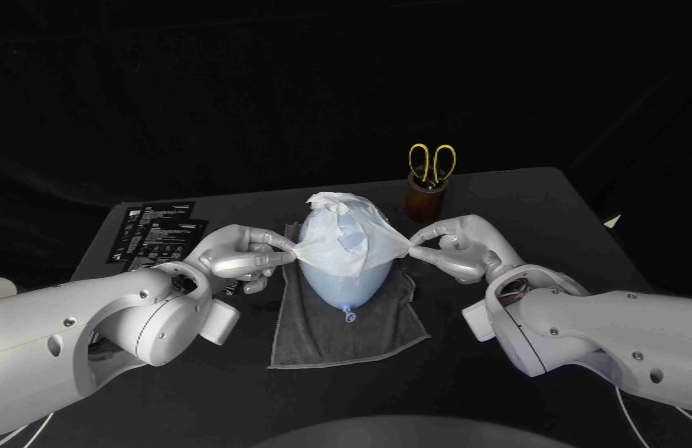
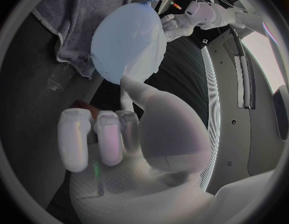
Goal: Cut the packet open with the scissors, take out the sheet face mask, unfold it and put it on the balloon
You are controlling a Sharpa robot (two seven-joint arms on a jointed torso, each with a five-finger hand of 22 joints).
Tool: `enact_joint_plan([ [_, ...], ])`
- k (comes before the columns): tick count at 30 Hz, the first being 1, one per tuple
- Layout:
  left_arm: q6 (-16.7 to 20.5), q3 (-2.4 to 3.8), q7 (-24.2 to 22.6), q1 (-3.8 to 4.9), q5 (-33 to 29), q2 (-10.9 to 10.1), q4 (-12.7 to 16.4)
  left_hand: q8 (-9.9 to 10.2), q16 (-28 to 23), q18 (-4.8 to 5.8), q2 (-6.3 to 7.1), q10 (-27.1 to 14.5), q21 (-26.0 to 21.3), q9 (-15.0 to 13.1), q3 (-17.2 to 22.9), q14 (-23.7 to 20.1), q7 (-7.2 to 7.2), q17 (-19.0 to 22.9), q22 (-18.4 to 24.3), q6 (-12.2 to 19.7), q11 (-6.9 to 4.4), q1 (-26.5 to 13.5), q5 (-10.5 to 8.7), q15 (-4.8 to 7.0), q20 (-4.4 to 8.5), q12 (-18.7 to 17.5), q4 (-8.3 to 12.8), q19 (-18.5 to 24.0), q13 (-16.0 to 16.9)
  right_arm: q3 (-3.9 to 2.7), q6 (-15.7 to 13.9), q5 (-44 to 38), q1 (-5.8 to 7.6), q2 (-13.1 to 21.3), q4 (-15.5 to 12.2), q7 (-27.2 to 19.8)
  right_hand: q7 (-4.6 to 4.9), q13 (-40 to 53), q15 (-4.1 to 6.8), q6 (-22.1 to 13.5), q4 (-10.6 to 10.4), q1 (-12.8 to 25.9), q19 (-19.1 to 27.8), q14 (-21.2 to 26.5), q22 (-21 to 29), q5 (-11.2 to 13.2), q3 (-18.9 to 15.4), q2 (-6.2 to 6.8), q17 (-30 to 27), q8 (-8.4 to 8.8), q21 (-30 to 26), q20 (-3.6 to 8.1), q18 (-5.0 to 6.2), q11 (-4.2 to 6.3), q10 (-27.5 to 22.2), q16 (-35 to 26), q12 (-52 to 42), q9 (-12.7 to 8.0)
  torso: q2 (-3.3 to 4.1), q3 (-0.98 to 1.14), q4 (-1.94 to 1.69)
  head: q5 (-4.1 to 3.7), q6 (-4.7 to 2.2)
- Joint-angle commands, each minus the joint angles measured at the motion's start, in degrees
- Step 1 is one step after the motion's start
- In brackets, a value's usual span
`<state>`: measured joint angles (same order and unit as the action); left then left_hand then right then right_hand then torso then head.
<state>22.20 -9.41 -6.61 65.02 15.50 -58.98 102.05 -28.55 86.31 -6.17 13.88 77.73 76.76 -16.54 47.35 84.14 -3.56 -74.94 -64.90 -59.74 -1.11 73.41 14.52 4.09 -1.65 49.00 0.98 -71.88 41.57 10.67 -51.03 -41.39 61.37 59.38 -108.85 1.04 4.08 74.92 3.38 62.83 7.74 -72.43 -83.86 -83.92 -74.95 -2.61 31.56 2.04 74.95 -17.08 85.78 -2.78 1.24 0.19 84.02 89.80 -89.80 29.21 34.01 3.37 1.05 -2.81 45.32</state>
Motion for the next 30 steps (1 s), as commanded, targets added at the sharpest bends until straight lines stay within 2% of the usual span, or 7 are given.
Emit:
enact_joint_plan([
  [1, -4.1, 0.04, 1.2, 0.01, -1.4, -0.2, 0.4, -0.2, 0.2, 0.41, -0.1, 0.4, 0.5, -11.3, 0.0, 4.0, -0.01, -6.8, -0.1, -0.5, -0.1, -0.8, 0.54, 0.44, 0.11, 0.2, 0.6, -0.4, 0.1, 0.0, 3.9, 1.7, -0.04, 0.6, -0.6, -0.7, -0.03, 15.1, 0.22, 0.4, -0.1, 0.6, -4.6, -6.1, -13.8, -0.2, 0.3, 0.04, 15.1, -0.24, 0.2, 0.21, -0.29, 0.11, 6.0, 0.2, -0.2, 0.1, -0.04, -0.02, 0.03, 0.0, 0.1],
  [10, -8.0, -0.11, 3.6, 0.02, 0.3, -1.8, 1.0, -0.3, 0.6, 0.55, -0.03, 0.7, 1.0, -12.1, 0.5, 4.1, 0.11, -7.5, -0.9, -0.7, -0.21, -1.9, 2.92, 0.54, 0.27, 0.7, 1.9, -0.8, 0.8, 0.01, 7.6, 2.3, -0.04, 2.0, -1.9, -0.6, -0.03, 15.1, 0.22, 0.4, -0.1, 0.7, -4.5, -6.1, -13.7, -0.2, 0.4, 0.06, 15.1, -0.26, 0.1, 0.21, -0.27, 0.11, 6.0, 0.2, -0.2, 0.1, -0.02, 0.01, -0.03, -0.01, 0.09],
  [17, -11.3, -0.14, 5.1, 0.02, 1.4, -2.8, 1.3, -0.3, 0.7, 0.57, 0.0, 0.8, 1.2, -12.3, 0.6, 4.1, 0.15, -7.6, -1.1, -0.8, -0.24, -2.2, 3.54, 0.58, 0.31, 0.9, 2.3, -0.8, 1.0, 0.02, 10.4, 2.6, -0.04, 3.5, -2.9, -0.8, -0.03, 15.1, 0.22, 0.4, -0.1, 0.7, -4.5, -6.1, -13.8, -0.2, 0.4, 0.07, 15.1, -0.27, 0.2, 0.2, -0.28, 0.11, 6.0, 0.2, -0.2, 0.1, 0.04, -0.04, 0.04, -0.18, 0.24],
  [22, -13.4, -0.15, 6.1, 0.02, 2.4, -3.7, 1.5, -0.3, 0.7, 0.57, 0.03, 0.9, 1.2, -12.4, 0.7, 4.2, 0.18, -7.7, -1.1, -0.9, -0.28, -2.4, 4.07, 0.61, 0.34, 1.1, 2.5, -0.8, 1.2, 0.03, 13.4, 2.3, -0.05, 4.9, -3.3, -0.5, -0.03, 15.1, 0.22, 0.4, 0.0, 0.8, -4.5, -6.1, -13.8, -0.2, 0.4, 0.08, 15.1, -0.27, 0.2, 0.2, -0.28, 0.11, 6.0, 0.2, -0.2, 0.1, 0.0, -0.04, -0.02, -0.31, 0.35],
  [30, -14.4, -0.2, 7.6, 0.02, 3.3, -4.1, 1.2, -0.3, 0.7, 0.58, 0.05, 1.0, 1.3, -12.5, 0.7, 4.1, 0.2, -7.6, -1.3, -0.9, -0.3, -2.5, 4.37, 0.62, 0.36, 1.0, 2.6, -0.8, 1.1, 0.06, 14.5, 2.1, -0.65, 5.4, -2.8, -0.4, -0.04, 15.1, 0.22, 0.4, 0.0, 0.8, -4.6, -6.1, -13.8, -0.2, 0.5, 0.08, 15.1, -0.28, 0.2, 0.2, -0.29, 0.11, 6.0, 0.2, -0.2, 0.1, 0.04, 0.03, 0.03, 0.03, 0.44],
])
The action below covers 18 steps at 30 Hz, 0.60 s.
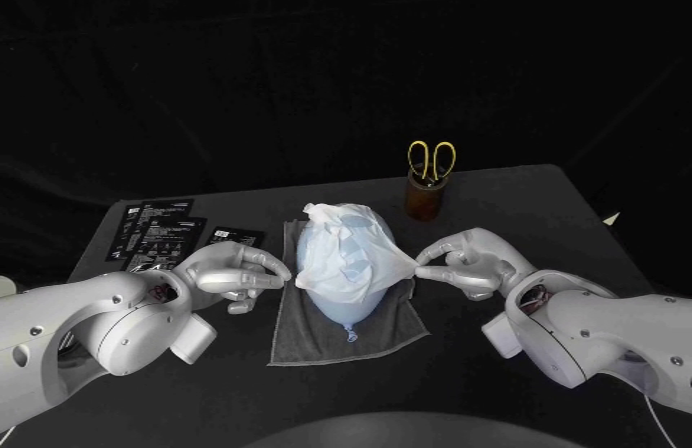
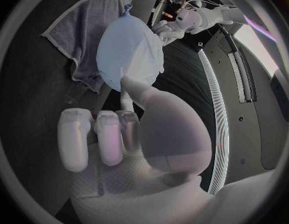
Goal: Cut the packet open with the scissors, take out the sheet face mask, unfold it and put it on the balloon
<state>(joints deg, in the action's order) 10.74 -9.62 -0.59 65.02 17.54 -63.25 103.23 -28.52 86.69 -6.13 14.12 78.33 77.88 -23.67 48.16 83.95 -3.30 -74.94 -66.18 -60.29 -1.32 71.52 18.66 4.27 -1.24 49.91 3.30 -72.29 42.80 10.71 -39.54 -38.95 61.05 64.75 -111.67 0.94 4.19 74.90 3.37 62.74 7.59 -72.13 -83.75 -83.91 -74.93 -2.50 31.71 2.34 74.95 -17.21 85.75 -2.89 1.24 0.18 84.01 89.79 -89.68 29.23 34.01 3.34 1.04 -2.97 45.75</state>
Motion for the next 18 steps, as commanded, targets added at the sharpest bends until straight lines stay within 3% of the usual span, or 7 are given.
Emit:
enact_joint_plan([
  [1, -3.0, 0.0, 1.7, 0.02, 1.5, 0.3, 0.0, -0.3, 0.3, 0.55, -0.19, 0.4, 0.2, -5.4, -0.1, 4.3, -0.06, -7.6, 0.0, -0.4, -0.09, -0.6, 0.23, 0.44, -0.04, 0.1, 0.3, -0.4, -0.1, 0.02, 3.1, -0.3, -0.45, 0.0, 0.0, -0.3, -0.15, 15.1, 0.23, 0.4, 0.1, 0.5, -4.7, -6.1, -13.8, -0.3, 0.3, -0.22, 15.0, -0.14, 0.2, 0.31, -0.29, 0.11, 6.0, 0.2, -0.3, 0.1, 0.04, 0.05, 0.04, 0.21, 0.02],
  [7, 0.0, -0.02, 2.9, 0.02, 2.6, 0.8, -0.1, 0.0, -0.6, 0.42, -0.92, -0.4, -0.3, -5.7, -0.8, 3.8, -0.26, -5.4, 0.7, 0.3, 0.12, -1.7, -0.68, 0.26, -0.16, -1.7, -0.2, 0.2, -2.0, 0.02, 3.2, -0.1, -0.8, -0.3, 0.1, -0.6, -0.15, 15.1, 0.23, 0.4, 0.1, 0.5, -4.7, -6.1, -13.8, -0.3, 0.3, -0.22, 15.0, -0.14, 0.2, 0.31, -0.29, 0.11, 6.0, 0.2, -0.3, 0.1, 0.08, 0.06, 0.06, 0.3, 0.03],
  [10, 3.0, -0.04, 3.4, 0.02, 3.4, 1.0, -0.1, 1.0, -2.7, -0.57, -3.15, -4.6, -3.5, -6.5, -4.3, 2.5, -1.22, -1.3, 5.7, 3.5, 1.03, -1.9, -3.07, -0.48, -0.78, -9.2, -0.9, 3.9, -9.1, 0.02, 3.3, 0.1, -0.88, -0.4, 0.1, -0.7, -0.16, 15.1, 0.23, 0.4, 0.2, 0.6, -4.6, -6.1, -13.8, -0.3, 0.4, -0.22, 15.0, -0.16, 0.2, 0.3, -0.28, 0.11, 6.0, 0.2, -0.3, 0.1, 0.03, 0.05, 0.02, 0.2, 0.04],
  [11, 3.8, -0.04, 3.5, 0.01, 3.8, 1.0, -0.1, 1.6, -3.3, -0.77, -3.48, -6.0, -4.5, -6.6, -6.2, 2.1, -1.68, 0.0, 7.0, 4.8, 1.58, -1.9, -3.93, -0.99, -1.19, -10.0, -1.2, 4.8, -9.5, 0.02, 3.3, 0.1, -0.89, -0.5, 0.1, -0.7, -0.16, 15.1, 0.23, 0.4, 0.2, 0.6, -4.6, -6.1, -13.8, -0.3, 0.4, -0.22, 15.0, -0.16, 0.2, 0.3, -0.28, 0.11, 6.0, 0.2, -0.3, 0.1, 0.04, 0.04, 0.02, 0.2, 0.05],
  [13, 5.3, -0.05, 3.6, 0.01, 4.5, 1.0, -0.1, 4.5, -4.9, -1.3, -1.84, -8.6, -6.9, -5.2, -10.7, 0.9, -3.16, 3.1, 10.2, 8.1, 2.85, -4.0, -4.37, -2.11, -2.07, -11.2, -3.1, 7.1, -9.9, 0.02, 3.2, 0.2, -0.92, -0.5, 0.1, -0.8, -0.16, 15.1, 0.23, 0.4, 0.2, 0.6, -4.6, -6.1, -13.8, -0.3, 0.4, -0.22, 15.0, -0.16, 0.2, 0.3, -0.28, 0.11, 6.0, 0.2, -0.3, 0.1, 0.04, 0.03, 0.01, 0.17, 0.09],
  [16, 6.6, -0.06, 3.5, 0.01, 5.8, 0.9, 0.0, 6.4, -6.0, -1.69, 0.56, -9.8, -8.7, -4.1, -15.2, 0.0, -4.2, 5.2, 12.4, 9.9, 3.75, -5.2, -4.78, -2.92, -2.92, -11.1, -4.4, 8.2, -9.9, 0.02, 3.2, 0.2, -0.94, -0.6, 0.1, -0.9, -0.16, 15.1, 0.23, 0.4, 0.2, 0.6, -4.6, -6.1, -13.8, -0.3, 0.4, -0.22, 15.0, -0.16, 0.2, 0.3, -0.28, 0.11, 6.0, 0.2, -0.3, 0.1, 0.02, 0.0, -0.05, 0.15, 0.1],
  [18, 6.7, -0.06, 3.5, 0.01, 6.7, 0.9, 0.0, 7.4, -6.2, -1.84, 0.8, -10.5, -9.7, -3.4, -17.7, -0.2, -4.55, 5.7, 13.3, 10.9, 3.99, -4.6, -8.41, -3.21, -3.45, -10.7, -5.5, 8.3, -9.9, 0.02, 3.1, 0.3, -0.95, -0.6, 0.1, -1.0, -0.16, 15.1, 0.23, 0.4, 0.2, 0.6, -4.6, -6.1, -13.8, -0.3, 0.4, -0.22, 15.0, -0.16, 0.2, 0.3, -0.28, 0.11, 6.0, 0.2, -0.3, 0.1, 0.02, -0.01, -0.07, 0.15, 0.14],
])
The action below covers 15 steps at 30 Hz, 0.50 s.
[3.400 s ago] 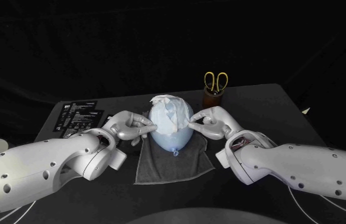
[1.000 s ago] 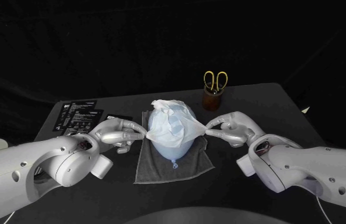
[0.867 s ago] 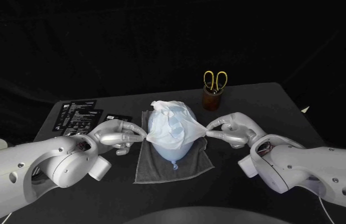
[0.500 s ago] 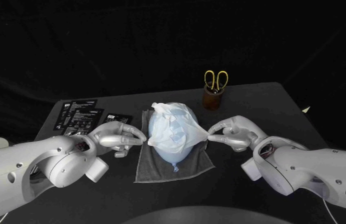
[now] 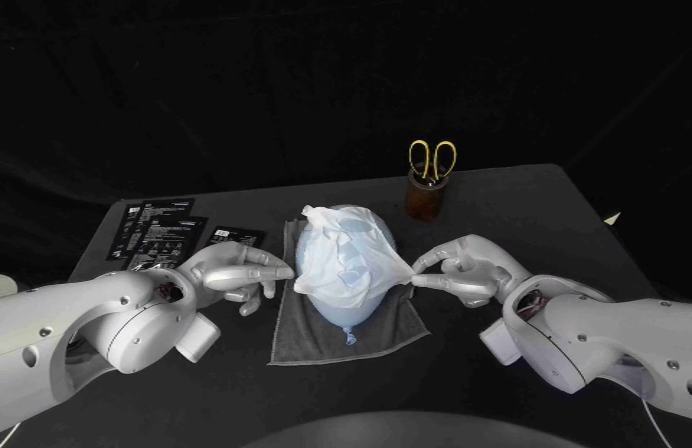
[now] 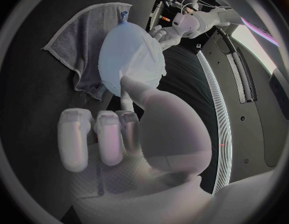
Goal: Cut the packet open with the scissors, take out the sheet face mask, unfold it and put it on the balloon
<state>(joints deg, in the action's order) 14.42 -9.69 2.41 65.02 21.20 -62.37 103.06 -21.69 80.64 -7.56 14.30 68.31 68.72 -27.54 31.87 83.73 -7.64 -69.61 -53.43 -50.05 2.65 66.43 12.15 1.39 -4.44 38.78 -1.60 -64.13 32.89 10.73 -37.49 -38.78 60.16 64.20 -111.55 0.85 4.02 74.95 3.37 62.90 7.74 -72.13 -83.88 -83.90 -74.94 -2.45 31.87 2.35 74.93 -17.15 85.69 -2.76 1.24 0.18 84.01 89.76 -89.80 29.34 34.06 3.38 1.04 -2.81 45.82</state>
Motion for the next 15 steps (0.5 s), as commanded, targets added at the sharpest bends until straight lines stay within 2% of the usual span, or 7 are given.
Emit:
enact_joint_plan([
  [1, 3.0, 0.02, 0.5, 0.01, 3.5, 0.0, 0.2, 0.8, -0.3, -0.5, 0.89, -0.7, -0.9, 0.7, -2.6, -0.1, -0.17, 0.7, 0.9, 0.8, 0.21, 0.8, -3.42, -0.43, -0.35, 0.6, -1.1, 0.2, -0.1, 0.0, 1.1, 0.1, -0.07, -0.1, 0.0, -0.9, 0.02, 15.0, 0.23, 0.3, 0.0, 0.6, -4.5, -6.1, -13.8, -0.3, 0.2, -0.22, 15.1, -0.23, 0.2, 0.18, -0.28, 0.12, 6.0, 0.2, -0.2, 0.0, -0.02, -0.05, -0.07, -0.02, 0.09],
  [2, 2.7, 0.02, 0.6, 0.01, 4.2, 0.0, 0.2, 0.9, -0.4, -0.55, 1.06, -0.8, -1.1, 0.8, -3.1, -0.2, -0.14, 0.9, 1.2, 0.9, 0.25, 0.8, -4.82, -0.5, -0.39, 0.7, -1.3, 0.3, -0.1, 0.0, 1.0, 0.2, -0.07, -0.1, 0.0, -0.9, 0.02, 15.0, 0.23, 0.3, 0.0, 0.6, -4.5, -6.1, -13.8, -0.3, 0.2, -0.22, 15.1, -0.23, 0.2, 0.18, -0.28, 0.12, 6.0, 0.2, -0.2, 0.0, -0.02, -0.05, -0.07, -0.02, 0.09],
  [3, 2.4, 0.01, 0.7, 0.01, 5.0, 0.1, 0.3, 1.1, -0.5, -0.62, 1.32, -1.1, -1.6, 1.0, -4.8, -0.3, -0.2, 1.2, 1.7, 1.0, 0.27, 1.5, -9.13, -0.58, -0.49, 0.9, -1.9, 0.4, -0.1, 0.0, 1.0, 0.2, -0.08, -0.1, 0.0, -0.9, 0.02, 15.0, 0.23, 0.3, 0.0, 0.6, -4.5, -6.1, -13.8, -0.3, 0.2, -0.22, 15.1, -0.23, 0.2, 0.18, -0.28, 0.12, 6.0, 0.2, -0.2, 0.0, -0.01, -0.06, -0.03, 0.02, 0.09],
  [7, 1.4, 0.01, 1.1, 0.01, 6.8, 0.1, 0.3, 1.3, -0.7, -0.67, 1.55, -1.6, -2.1, 1.4, -7.5, -0.5, -0.25, 1.6, 2.2, 1.4, 0.44, 2.4, -9.35, -0.67, -0.56, 1.2, -2.9, 0.4, -0.3, 0.0, 0.9, 0.2, -0.1, -0.1, 0.0, -1.0, 0.02, 15.0, 0.23, 0.3, 0.0, 0.6, -4.5, -6.1, -13.8, -0.3, 0.2, -0.22, 15.1, -0.23, 0.2, 0.18, -0.28, 0.12, 6.0, 0.2, -0.2, 0.0, 0.01, -0.04, 0.0, 0.05, 0.16],
  [15, -1.9, 0.0, 0.7, 0.0, 8.9, 0.3, 0.3, 0.7, -0.2, -0.66, 0.21, -1.5, -2.7, 1.8, -15.2, -0.5, 0.14, 1.4, 2.5, 0.0, 0.08, 6.0, -9.41, -0.51, -0.47, 2.0, -6.6, -0.1, -0.8, 0.0, 0.7, 0.2, -0.12, -0.3, 0.0, -1.1, 0.02, 15.0, 0.23, 0.3, 0.0, 0.7, -4.5, -6.1, -13.8, -0.3, 0.3, -0.2, 15.1, -0.25, 0.3, 0.17, -0.29, 0.11, 6.0, 0.2, -0.2, 0.0, 0.01, -0.01, 0.01, 0.03, 0.39],
])
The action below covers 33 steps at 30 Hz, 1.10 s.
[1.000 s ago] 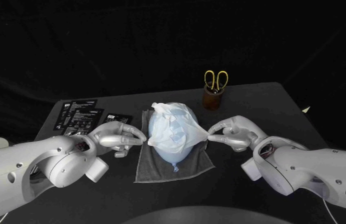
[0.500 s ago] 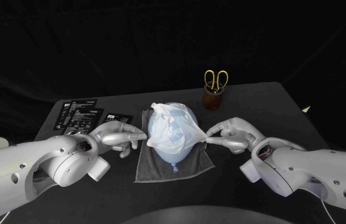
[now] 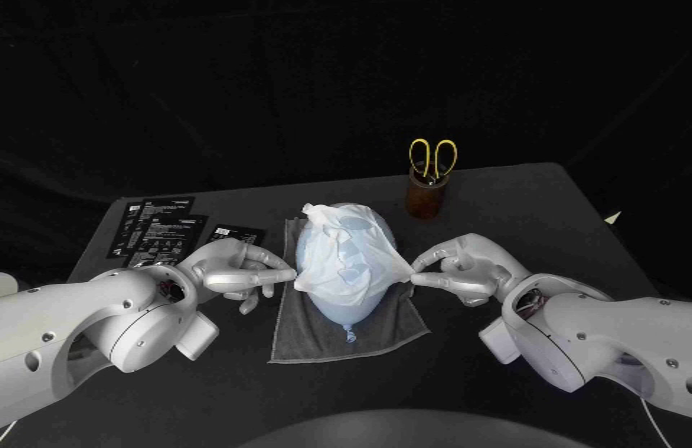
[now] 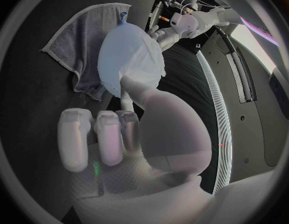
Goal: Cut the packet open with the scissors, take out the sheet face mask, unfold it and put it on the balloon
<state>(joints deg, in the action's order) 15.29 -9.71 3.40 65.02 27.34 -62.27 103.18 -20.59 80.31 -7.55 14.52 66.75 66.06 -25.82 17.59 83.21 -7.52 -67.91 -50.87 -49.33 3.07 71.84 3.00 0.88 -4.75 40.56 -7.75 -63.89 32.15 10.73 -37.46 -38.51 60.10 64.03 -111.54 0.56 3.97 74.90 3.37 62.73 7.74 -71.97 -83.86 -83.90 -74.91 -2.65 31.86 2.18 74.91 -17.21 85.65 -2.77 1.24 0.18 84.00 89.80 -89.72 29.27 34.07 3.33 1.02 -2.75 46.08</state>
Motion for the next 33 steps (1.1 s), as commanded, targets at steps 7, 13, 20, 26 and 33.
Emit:
enact_joint_plan([
  [7, -5.3, 0.02, -1.9, 0.0, 3.2, 0.2, 0.2, -0.9, 0.6, -0.58, -0.65, 1.1, 0.0, 0.5, -4.3, 0.3, 0.92, -0.9, -0.4, -3.9, -1.06, 1.7, -0.29, 0.66, 0.22, 1.0, -3.3, -0.7, -0.2, 0.0, 0.5, -0.1, -0.07, -0.2, 0.0, -0.8, 0.06, 15.1, 0.23, 0.4, 0.0, 0.5, -4.6, -6.1, -13.8, -0.1, 0.3, -0.04, 15.1, -0.19, 0.3, 0.18, -0.29, 0.12, 6.0, 0.2, -0.3, 0.1, -0.02, 0.03, 0.03, -0.06, 0.27],
  [13, -6.3, 0.02, -3.0, -0.01, 3.2, 0.4, 0.1, -0.5, 0.9, -0.46, -1.31, 1.6, 0.2, 1.3, -6.6, 0.4, 1.23, -1.2, -0.9, -5.1, -1.34, 2.9, -0.28, 0.93, 0.48, 1.5, -5.7, -1.0, -0.1, 0.0, 0.4, -0.1, -0.07, -0.3, 0.0, -0.8, 0.06, 15.1, 0.23, 0.4, 0.0, 0.5, -4.6, -6.1, -13.8, -0.1, 0.3, -0.04, 15.1, -0.19, 0.3, 0.18, -0.29, 0.12, 6.0, 0.2, -0.3, 0.1, -0.02, 0.0, 0.01, -0.09, 0.35],
  [20, -6.1, 0.01, -4.2, -0.03, 2.8, 0.7, 0.2, 0.1, 1.3, -0.29, -2.4, 2.0, 0.8, 2.0, -7.3, 0.7, 1.3, -1.9, -1.8, -5.6, -1.52, 5.5, -0.25, 1.09, 0.61, 1.7, -6.7, -1.7, -0.2, 0.0, 0.4, 0.0, -0.08, -0.4, 0.1, -0.8, 0.06, 15.1, 0.23, 0.4, 0.0, 0.5, -4.6, -6.1, -13.8, -0.1, 0.3, -0.04, 15.1, -0.19, 0.3, 0.18, -0.29, 0.12, 6.0, 0.2, -0.3, 0.1, 0.01, 0.03, 0.02, -0.08, 0.42],
  [26, -5.8, 0.01, -5.3, -0.05, 2.1, 1.1, 0.2, 0.6, 2.0, -0.02, -5.38, 2.9, 1.8, 2.8, -5.4, 1.3, 1.69, -3.4, -3.3, -7.0, -1.99, 10.1, -0.24, 1.48, 0.82, 1.6, -6.5, -2.7, -0.4, 0.0, 0.3, 0.0, -0.08, -0.5, 0.1, -0.7, 0.05, 15.1, 0.23, 0.4, 0.1, 0.7, -4.6, -6.1, -13.8, -0.1, 0.5, -0.04, 15.1, -0.23, 0.3, 0.18, -0.29, 0.12, 6.0, 0.2, -0.3, 0.2, 0.0, 0.03, 0.06, -0.07, 0.5],
  [33, -5.8, 0.01, -5.6, -0.07, 1.8, 1.5, 0.0, 1.3, 2.4, 0.13, -6.71, 3.3, 2.4, 3.7, -3.2, 1.6, 1.96, -4.0, -4.2, -8.3, -2.27, 13.3, -0.21, 1.74, 1.06, 0.8, -6.2, -3.2, -0.9, 0.0, 0.2, 0.0, -0.08, -0.6, 0.1, -0.7, 0.05, 15.1, 0.23, 0.4, 0.1, 0.7, -4.6, -6.1, -13.8, -0.1, 0.5, -0.04, 15.1, -0.23, 0.3, 0.18, -0.29, 0.12, 6.0, 0.2, -0.3, 0.2, -0.02, 0.04, 0.04, -0.13, 0.54],
])
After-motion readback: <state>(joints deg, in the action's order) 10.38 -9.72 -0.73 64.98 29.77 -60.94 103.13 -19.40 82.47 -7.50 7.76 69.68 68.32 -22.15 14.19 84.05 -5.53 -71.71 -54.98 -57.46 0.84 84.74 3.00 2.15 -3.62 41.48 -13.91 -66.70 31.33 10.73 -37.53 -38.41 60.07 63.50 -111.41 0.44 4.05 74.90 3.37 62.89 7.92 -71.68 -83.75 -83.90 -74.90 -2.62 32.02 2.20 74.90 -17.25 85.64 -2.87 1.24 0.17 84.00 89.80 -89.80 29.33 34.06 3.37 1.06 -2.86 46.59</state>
